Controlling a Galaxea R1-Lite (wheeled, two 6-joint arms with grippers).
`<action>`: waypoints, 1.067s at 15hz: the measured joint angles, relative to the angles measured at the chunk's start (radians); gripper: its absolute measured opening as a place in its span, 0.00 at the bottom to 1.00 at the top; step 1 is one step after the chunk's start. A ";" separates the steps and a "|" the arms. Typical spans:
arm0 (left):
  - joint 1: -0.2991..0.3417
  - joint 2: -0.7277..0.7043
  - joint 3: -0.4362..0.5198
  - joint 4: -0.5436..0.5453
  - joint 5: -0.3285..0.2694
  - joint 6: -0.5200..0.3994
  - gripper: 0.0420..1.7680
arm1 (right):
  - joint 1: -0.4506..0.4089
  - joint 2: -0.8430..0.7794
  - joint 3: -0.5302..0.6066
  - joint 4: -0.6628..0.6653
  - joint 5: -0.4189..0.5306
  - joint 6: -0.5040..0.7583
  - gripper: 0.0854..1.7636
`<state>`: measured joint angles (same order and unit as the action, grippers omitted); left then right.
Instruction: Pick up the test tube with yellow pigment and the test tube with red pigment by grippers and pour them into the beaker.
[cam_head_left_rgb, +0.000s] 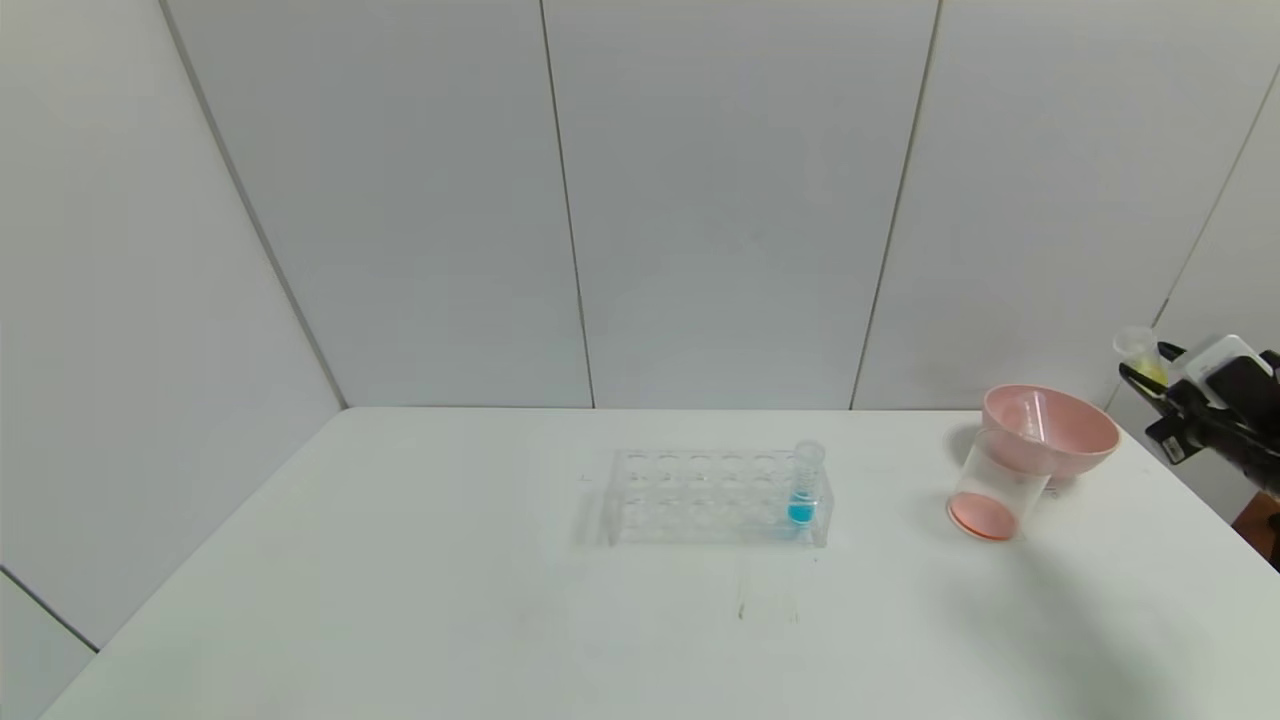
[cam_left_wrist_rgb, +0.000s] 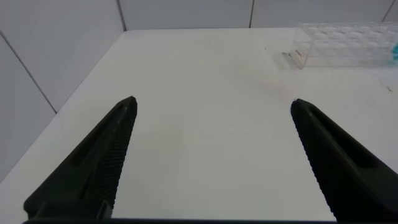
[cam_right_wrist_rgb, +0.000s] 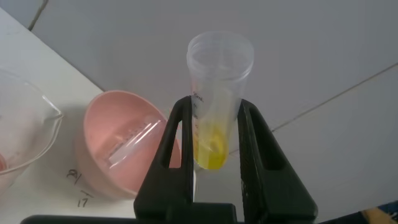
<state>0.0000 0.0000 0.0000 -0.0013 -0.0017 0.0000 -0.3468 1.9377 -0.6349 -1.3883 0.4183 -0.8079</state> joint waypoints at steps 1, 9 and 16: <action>0.000 0.000 0.000 0.000 0.000 0.000 1.00 | 0.002 0.022 0.000 -0.052 0.015 -0.025 0.24; 0.000 0.000 0.000 0.000 0.000 0.000 1.00 | 0.001 0.098 0.016 -0.082 0.119 -0.327 0.24; 0.000 0.000 0.000 0.000 0.000 0.000 1.00 | 0.018 0.107 0.016 -0.104 0.153 -0.487 0.24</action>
<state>0.0000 0.0000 0.0000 -0.0013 -0.0017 0.0000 -0.3289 2.0449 -0.6185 -1.4928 0.5717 -1.2951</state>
